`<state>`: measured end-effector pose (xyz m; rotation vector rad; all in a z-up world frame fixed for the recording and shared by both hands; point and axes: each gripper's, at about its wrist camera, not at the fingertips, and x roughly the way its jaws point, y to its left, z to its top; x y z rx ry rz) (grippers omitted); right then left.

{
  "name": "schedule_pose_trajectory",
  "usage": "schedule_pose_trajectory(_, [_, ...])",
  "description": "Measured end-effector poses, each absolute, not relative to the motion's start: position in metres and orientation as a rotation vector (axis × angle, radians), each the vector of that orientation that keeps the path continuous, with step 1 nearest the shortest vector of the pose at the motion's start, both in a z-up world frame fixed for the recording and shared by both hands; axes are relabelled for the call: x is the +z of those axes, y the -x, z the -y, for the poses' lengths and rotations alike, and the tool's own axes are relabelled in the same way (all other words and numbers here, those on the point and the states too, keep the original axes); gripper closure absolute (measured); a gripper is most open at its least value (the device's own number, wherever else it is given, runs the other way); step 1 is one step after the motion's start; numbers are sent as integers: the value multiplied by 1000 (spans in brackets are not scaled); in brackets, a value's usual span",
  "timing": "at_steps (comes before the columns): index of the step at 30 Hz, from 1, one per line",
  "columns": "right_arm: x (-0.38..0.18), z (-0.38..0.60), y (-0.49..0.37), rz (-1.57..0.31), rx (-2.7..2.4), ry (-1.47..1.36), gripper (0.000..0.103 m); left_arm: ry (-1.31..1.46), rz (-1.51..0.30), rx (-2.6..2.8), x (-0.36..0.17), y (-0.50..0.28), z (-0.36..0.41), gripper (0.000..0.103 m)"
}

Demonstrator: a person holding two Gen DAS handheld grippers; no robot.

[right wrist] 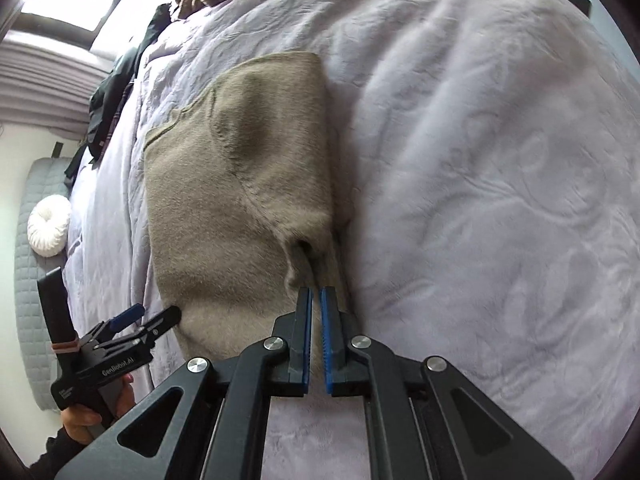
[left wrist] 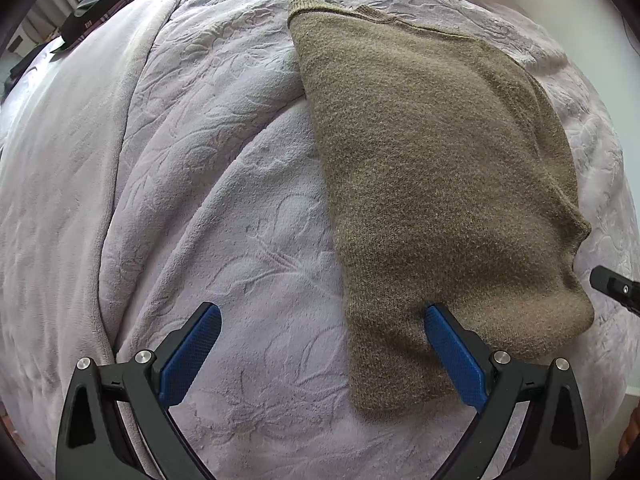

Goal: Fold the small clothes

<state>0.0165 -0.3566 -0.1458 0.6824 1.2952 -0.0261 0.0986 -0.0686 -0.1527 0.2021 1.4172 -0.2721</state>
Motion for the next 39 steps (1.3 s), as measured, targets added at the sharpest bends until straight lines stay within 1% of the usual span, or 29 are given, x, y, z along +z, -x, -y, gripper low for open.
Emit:
schedule_pose_trajectory(4, [-148, 359, -12, -1302, -38, -709, 96, -209, -1419, -274, -149, -97, 71, 1])
schedule_pose_trajectory(6, [-149, 360, -11, -1305, -42, -716, 95, -213, -1419, -273, -148, -97, 72, 1])
schedule_pose_trajectory(7, [-150, 361, -10, -1306, -43, -718, 92, -215, -1419, -271, -147, -97, 72, 1])
schedule_pose_trajectory(9, [-151, 361, -11, -1308, -45, -719, 82, -218, -1421, -268, -146, -98, 73, 1])
schedule_pose_trajectory(10, [-151, 361, -11, -1309, -46, -717, 67, -218, -1424, -266, -147, -98, 72, 1])
schedule_pose_trajectory(11, [-152, 360, -12, -1308, -47, -716, 46, -220, -1433, -263, -147, -98, 72, 1])
schedule_pose_trajectory(12, [-151, 360, -13, -1305, -46, -716, 39, -217, -1438, -263, -148, -99, 73, 1])
schedule_pose_trajectory(13, [-150, 360, -15, -1296, -39, -716, 37, -215, -1438, -262, -148, -99, 73, 1])
schedule_pose_trajectory(16, [-145, 361, -26, -1272, -19, -704, 37, -217, -1410, -259, -144, -102, 73, 1])
schedule_pose_trajectory(21, [-143, 376, -71, -1196, 7, -738, 37, -178, -1360, -255, -132, -112, 71, 1])
schedule_pose_trajectory(24, [-154, 388, -105, -1176, 2, -780, 37, -155, -1364, -240, -131, -121, 68, 1])
schedule_pose_trajectory(25, [-162, 392, -117, -1190, 1, -799, 39, -139, -1374, -234, -132, -125, 66, 1])
schedule_pose_trajectory(26, [-169, 394, -125, -1208, 0, -811, 66, -129, -1380, -230, -133, -125, 63, 1])
schedule_pose_trajectory(27, [-172, 394, -134, -1219, 6, -810, 85, -114, -1389, -220, -134, -128, 60, 1])
schedule_pose_trajectory(28, [-169, 391, -140, -1215, 16, -783, 94, -106, -1393, -213, -135, -130, 58, 1])
schedule_pose_trajectory(32, [-136, 368, -152, -1125, 116, -576, 94, -98, -1398, -195, -141, -135, 53, 1])
schedule_pose_trajectory(34, [-141, 369, -159, -1149, 95, -537, 94, -105, -1397, -197, -146, -139, 53, 1])
schedule_pose_trajectory(36, [-161, 380, -164, -1221, 35, -550, 92, -107, -1402, -196, -146, -139, 54, 1])
schedule_pose_trajectory(37, [-171, 387, -162, -1252, 24, -615, 89, -109, -1403, -197, -146, -139, 55, 1])
schedule_pose_trajectory(39, [-172, 397, -149, -1225, 7, -719, 78, -121, -1398, -201, -146, -138, 56, 1])
